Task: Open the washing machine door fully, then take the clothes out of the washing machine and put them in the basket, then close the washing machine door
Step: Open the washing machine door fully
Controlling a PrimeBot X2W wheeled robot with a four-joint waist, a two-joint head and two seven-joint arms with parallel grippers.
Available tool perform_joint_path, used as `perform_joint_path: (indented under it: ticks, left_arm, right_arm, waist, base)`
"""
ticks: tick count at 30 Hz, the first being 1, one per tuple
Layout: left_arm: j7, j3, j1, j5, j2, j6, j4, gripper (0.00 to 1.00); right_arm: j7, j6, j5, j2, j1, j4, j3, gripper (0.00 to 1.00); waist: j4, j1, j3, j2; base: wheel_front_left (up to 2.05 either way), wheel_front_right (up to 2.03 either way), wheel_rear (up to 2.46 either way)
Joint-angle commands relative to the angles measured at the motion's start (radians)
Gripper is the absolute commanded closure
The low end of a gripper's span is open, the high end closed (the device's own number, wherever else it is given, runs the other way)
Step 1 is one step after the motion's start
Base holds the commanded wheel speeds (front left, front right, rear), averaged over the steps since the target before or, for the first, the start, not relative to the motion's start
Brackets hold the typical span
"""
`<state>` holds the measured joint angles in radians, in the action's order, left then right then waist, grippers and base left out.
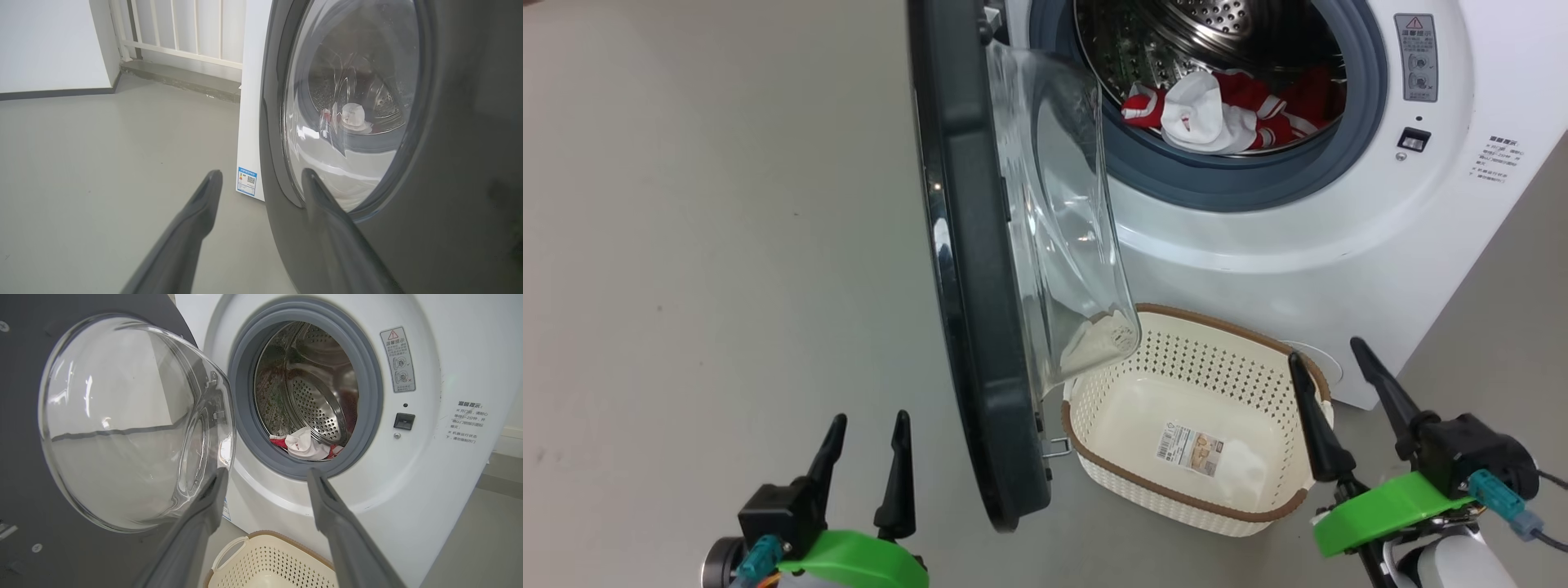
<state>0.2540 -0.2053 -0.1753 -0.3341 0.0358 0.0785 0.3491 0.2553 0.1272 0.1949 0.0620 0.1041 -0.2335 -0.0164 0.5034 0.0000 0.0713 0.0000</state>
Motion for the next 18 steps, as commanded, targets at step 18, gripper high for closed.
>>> perform_joint_path:
  ticks: [18]
  left_arm:
    - [0.008,0.046,0.007,0.007,0.014,-0.013,-0.012,0.00]
  right_arm:
    - [0.006,0.003,-0.023,-0.011,0.002,-0.025,-0.031,0.00]
  waist:
    - [-0.002,0.0000,-0.007,0.0000]
  base:
    - [0.00,0.00,0.00]
